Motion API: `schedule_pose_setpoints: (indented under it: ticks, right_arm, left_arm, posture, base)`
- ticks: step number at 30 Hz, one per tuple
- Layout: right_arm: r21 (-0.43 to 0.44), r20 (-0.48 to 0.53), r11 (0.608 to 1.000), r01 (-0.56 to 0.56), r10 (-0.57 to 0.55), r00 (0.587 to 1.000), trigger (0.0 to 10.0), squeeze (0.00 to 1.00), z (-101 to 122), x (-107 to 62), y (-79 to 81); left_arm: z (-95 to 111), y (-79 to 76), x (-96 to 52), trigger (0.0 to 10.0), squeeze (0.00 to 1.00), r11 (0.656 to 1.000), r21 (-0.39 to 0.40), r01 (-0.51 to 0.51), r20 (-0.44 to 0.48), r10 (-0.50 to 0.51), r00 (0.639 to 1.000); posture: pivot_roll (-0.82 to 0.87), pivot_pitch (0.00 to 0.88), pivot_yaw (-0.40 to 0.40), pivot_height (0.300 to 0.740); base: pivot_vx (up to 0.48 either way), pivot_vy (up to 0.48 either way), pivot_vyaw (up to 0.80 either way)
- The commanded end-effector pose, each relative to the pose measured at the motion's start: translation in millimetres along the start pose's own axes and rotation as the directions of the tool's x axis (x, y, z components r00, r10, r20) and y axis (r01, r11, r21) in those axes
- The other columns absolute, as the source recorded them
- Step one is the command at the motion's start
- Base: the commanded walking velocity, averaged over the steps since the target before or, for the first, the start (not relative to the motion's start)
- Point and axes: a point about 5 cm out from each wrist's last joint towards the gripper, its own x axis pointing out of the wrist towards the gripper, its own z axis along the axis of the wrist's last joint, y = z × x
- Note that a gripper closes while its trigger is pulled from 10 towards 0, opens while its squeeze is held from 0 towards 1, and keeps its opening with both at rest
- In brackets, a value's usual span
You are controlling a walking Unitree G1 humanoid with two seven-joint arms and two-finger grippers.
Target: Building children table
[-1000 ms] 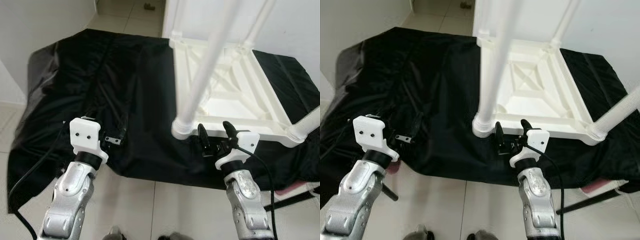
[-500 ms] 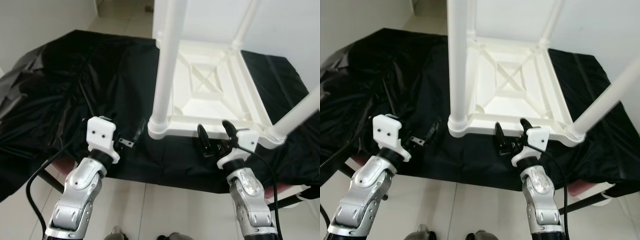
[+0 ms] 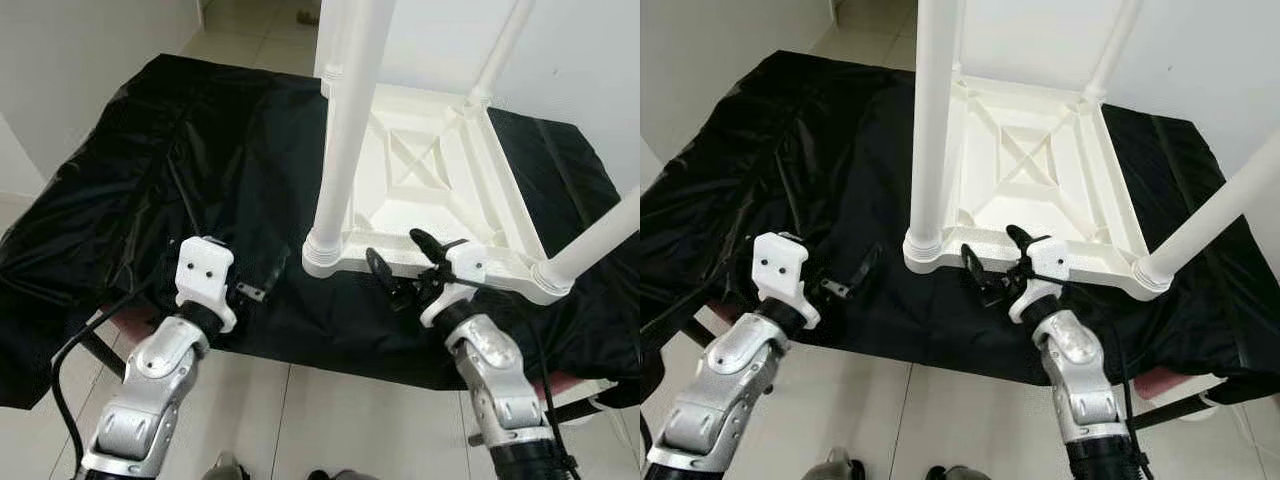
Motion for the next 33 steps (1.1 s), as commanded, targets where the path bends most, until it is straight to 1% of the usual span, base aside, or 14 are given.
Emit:
schedule_pose_setpoints:
  ticks: [1,2,3,4,7,8,9,11,15,18,22,24,28,33]
  right_arm:
    - [0.023,-0.023,0.999,-0.027,0.027,0.999,10.0,0.0,-2.5,-0.1,-4.0]
    - [0.023,-0.023,0.999,-0.027,0.027,0.999,10.0,0.0,-2.5,-0.1,-4.0]
    - [0.021,-0.023,0.998,-0.053,0.054,0.998,10.0,0.0,-1.5,1.6,-3.5]
    - [0.016,-0.022,0.994,-0.106,0.106,0.994,10.0,0.0,-0.4,3.1,-1.9]
    - [0.024,-0.025,0.987,-0.156,0.157,0.987,10.0,0.0,0.0,4.0,-0.7]
    - [0.033,-0.032,0.972,-0.234,0.235,0.972,10.0,0.0,0.3,5.1,0.2]
    - [0.033,-0.032,0.972,-0.234,0.235,0.972,10.0,0.0,0.3,5.1,0.2]
    - [0.041,-0.046,0.96,-0.277,0.279,0.959,10.0,0.0,-0.5,6.3,-0.2]
    - [0.042,-0.051,0.954,-0.297,0.299,0.953,10.0,0.0,-0.7,7.5,-0.8]
    - [0.035,-0.061,0.94,-0.339,0.34,0.938,10.0,0.0,-0.8,17.0,-4.7]
    - [0.032,-0.062,0.929,-0.369,0.37,0.927,10.0,0.0,-0.8,27.2,-5.0]
    - [0.032,-0.062,0.929,-0.369,0.37,0.927,10.0,0.0,-0.8,27.2,-5.0]
    - [0.055,-0.062,0.913,-0.404,0.407,0.911,10.0,0.0,-3.3,41.4,-2.3]
    - [0.066,-0.063,0.902,-0.428,0.432,0.9,10.0,0.0,-6.1,50.3,2.7]
  left_arm:
    - [-0.3,-13.9,-0.3,10.0,0.0,0.98,-0.014,0.197,-0.01,-0.197,0.98]
    - [-0.3,-13.9,-0.3,10.0,0.0,0.98,-0.014,0.197,-0.01,-0.197,0.98]
    - [-0.3,-14.8,0.3,10.0,0.0,0.977,-0.004,0.215,-0.009,-0.215,0.977]
    - [-1.3,-17.2,0.8,10.0,0.0,0.97,-0.017,0.242,-0.013,-0.242,0.97]
    - [-1.8,-20.8,0.9,10.0,0.0,0.961,-0.008,0.275,-0.012,-0.275,0.961]
    - [-3.4,-28.3,-0.1,10.0,0.0,0.939,0.015,0.344,-0.022,-0.344,0.939]
    - [-3.4,-28.3,-0.1,10.0,0.0,0.939,0.015,0.344,-0.022,-0.344,0.939]
    - [-2.9,-32.9,-0.9,10.0,0.0,0.923,0.009,0.384,-0.02,-0.384,0.923]
    - [-0.9,-35.2,-1.1,10.0,0.0,0.915,0.014,0.402,-0.012,-0.402,0.915]
    - [4.1,-42.3,1.5,10.0,0.0,0.897,0.022,0.442,-0.005,-0.442,0.897]
    - [9.4,-46.0,4.4,10.0,0.0,0.895,0.039,0.445,0.011,-0.446,0.895]
    - [9.4,-46.0,4.4,10.0,0.0,0.895,0.039,0.445,0.011,-0.446,0.895]
    - [13.1,-52.5,3.3,10.0,0.0,0.883,0.045,0.466,0.013,-0.467,0.884]
    - [14.3,-54.9,1.8,10.0,0.0,0.876,0.051,0.48,0.008,-0.481,0.877]
  posture:
    - [0.15,0.142,-0.105,0.74]
    - [0.15,0.142,-0.105,0.74]
    - [0.15,0.142,-0.105,0.74]
    - [0.14,0.141,-0.108,0.74]
    - [0.14,0.141,-0.11,0.74]
    - [0.13,0.138,-0.112,0.74]
    - [0.13,0.138,-0.112,0.74]
    - [0.13,0.138,-0.113,0.74]
    - [0.14,0.135,-0.117,0.74]
    - [0.15,0.131,-0.127,0.74]
    - [0.16,0.129,-0.134,0.74]
    - [0.16,0.129,-0.134,0.74]
    - [0.18,0.135,-0.145,0.74]
    - [0.19,0.141,-0.147,0.74]
  base:
    - [0.0,0.0,0.0]
    - [0.0,0.0,0.0]
    - [0.0,0.0,0.0]
    - [0.0,0.0,0.0]
    - [0.0,0.0,0.0]
    - [0.0,0.0,0.0]
    - [0.0,0.0,0.0]
    - [0.0,0.0,0.0]
    - [0.0,0.0,0.0]
    - [0.0,0.0,0.0]
    - [0.0,0.0,0.0]
    - [0.0,0.0,0.0]
    - [0.0,0.0,0.0]
    - [0.0,0.0,0.0]
